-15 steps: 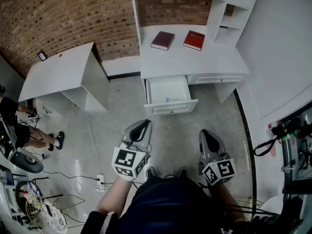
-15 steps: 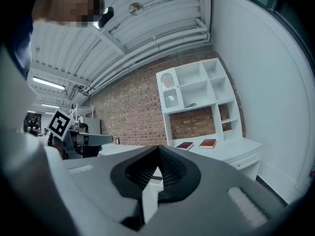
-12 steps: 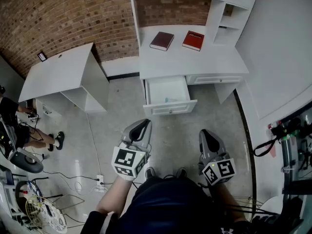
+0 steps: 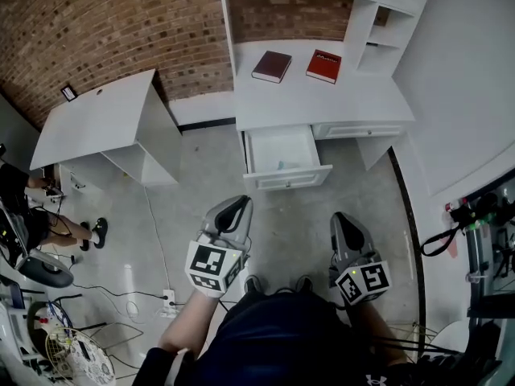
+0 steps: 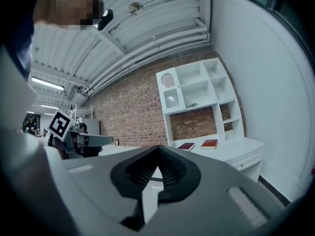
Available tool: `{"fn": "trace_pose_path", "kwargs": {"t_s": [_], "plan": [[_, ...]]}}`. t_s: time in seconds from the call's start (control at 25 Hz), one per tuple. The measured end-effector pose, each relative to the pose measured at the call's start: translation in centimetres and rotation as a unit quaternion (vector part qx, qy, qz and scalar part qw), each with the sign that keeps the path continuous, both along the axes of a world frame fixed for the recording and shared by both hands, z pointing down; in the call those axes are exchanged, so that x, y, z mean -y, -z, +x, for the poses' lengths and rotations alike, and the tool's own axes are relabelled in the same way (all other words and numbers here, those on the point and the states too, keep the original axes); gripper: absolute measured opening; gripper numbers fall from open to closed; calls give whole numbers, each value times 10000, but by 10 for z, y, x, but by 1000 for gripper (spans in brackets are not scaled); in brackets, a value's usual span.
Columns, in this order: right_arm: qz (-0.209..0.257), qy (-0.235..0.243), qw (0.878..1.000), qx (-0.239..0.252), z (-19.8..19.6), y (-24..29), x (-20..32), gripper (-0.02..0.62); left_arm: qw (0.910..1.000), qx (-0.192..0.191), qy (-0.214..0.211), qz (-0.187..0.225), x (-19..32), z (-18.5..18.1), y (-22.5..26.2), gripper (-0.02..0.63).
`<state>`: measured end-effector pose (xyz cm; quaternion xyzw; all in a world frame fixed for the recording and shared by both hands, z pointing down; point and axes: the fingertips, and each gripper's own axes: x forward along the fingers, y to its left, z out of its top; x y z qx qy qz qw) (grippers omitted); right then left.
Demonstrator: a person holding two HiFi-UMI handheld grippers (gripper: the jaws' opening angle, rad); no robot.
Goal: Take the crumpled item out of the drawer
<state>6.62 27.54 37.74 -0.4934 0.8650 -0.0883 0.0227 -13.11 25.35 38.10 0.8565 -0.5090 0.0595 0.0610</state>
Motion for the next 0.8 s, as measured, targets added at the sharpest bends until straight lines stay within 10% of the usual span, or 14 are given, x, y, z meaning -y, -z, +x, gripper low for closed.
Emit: {"fn": "trace_pose_path", "kwargs": {"t_s": [0.4,0.8], "plan": [[-368,-581,9974,-194,-47,-19,-15,3,9982,-311,-376,-343,10,-53,-30,25],[-712,-705,9949,-149,-33,-45,8,3,9951,-284,-690,-642,38,-22,-55,25]]}}
